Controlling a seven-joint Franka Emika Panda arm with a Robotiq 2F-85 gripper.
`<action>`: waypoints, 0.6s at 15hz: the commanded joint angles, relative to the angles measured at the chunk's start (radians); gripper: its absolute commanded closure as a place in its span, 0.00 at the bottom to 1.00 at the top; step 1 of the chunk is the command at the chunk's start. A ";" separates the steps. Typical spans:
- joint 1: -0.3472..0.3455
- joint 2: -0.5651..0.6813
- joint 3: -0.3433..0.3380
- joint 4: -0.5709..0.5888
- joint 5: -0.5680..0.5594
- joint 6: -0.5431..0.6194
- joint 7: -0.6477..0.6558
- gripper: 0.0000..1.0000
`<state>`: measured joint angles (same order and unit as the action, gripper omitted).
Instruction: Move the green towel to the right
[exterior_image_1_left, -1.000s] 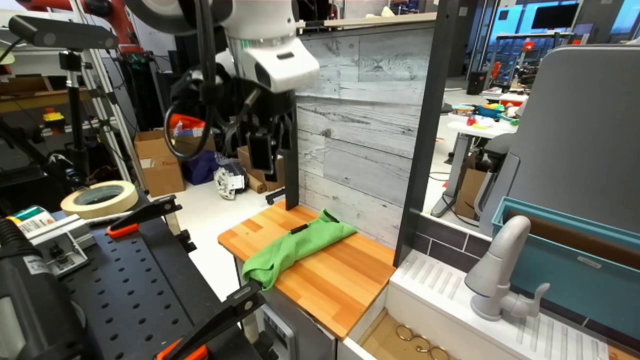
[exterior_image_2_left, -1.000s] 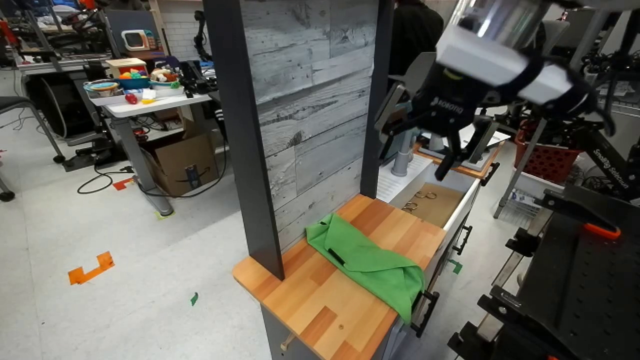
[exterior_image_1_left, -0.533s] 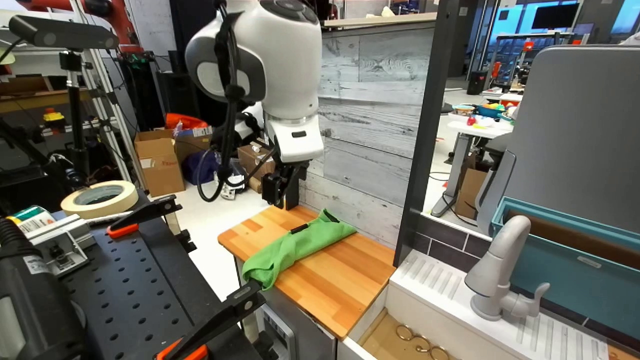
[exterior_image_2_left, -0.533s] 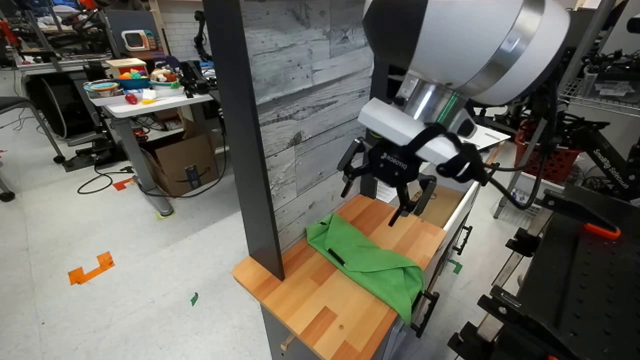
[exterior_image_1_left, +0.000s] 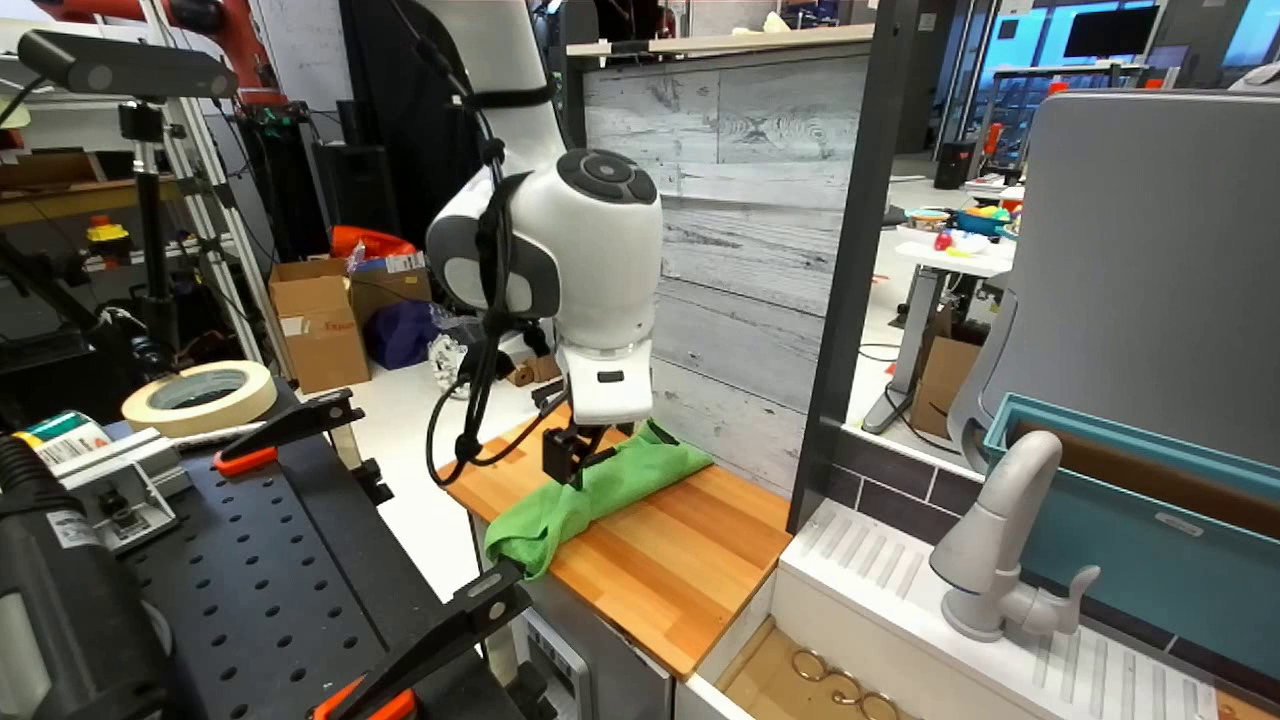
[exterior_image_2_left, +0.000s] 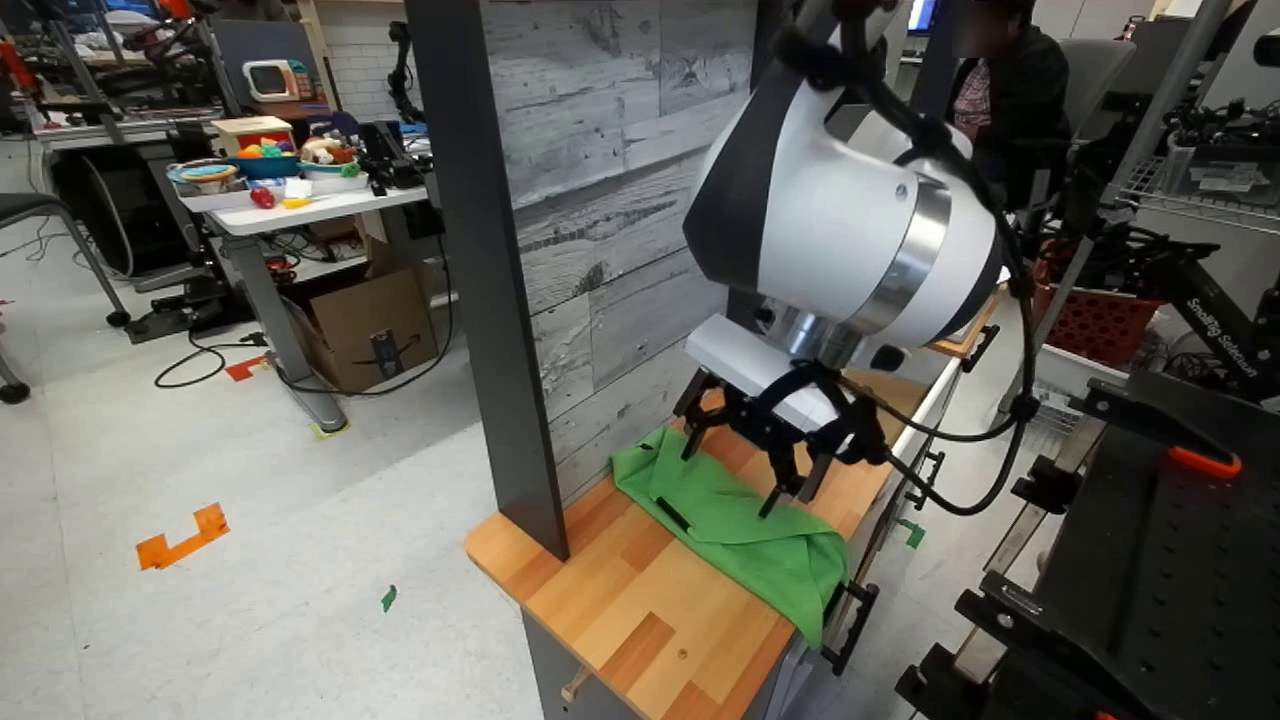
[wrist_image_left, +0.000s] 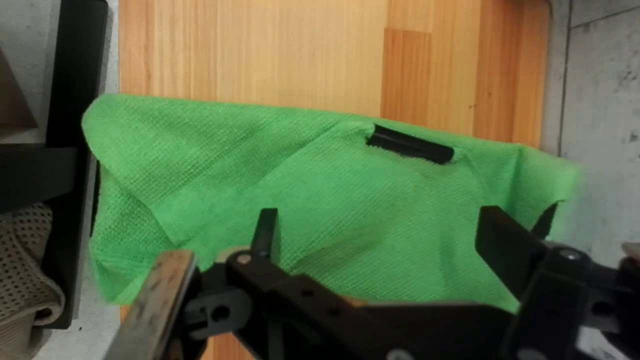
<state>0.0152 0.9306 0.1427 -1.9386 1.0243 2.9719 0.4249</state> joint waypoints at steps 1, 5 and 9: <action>0.033 0.074 -0.019 0.089 0.019 0.007 0.027 0.00; 0.065 0.116 -0.048 0.142 0.008 -0.008 0.083 0.00; 0.138 0.146 -0.130 0.154 -0.042 -0.057 0.214 0.00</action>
<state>0.0916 1.0440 0.0800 -1.8177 1.0212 2.9621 0.5368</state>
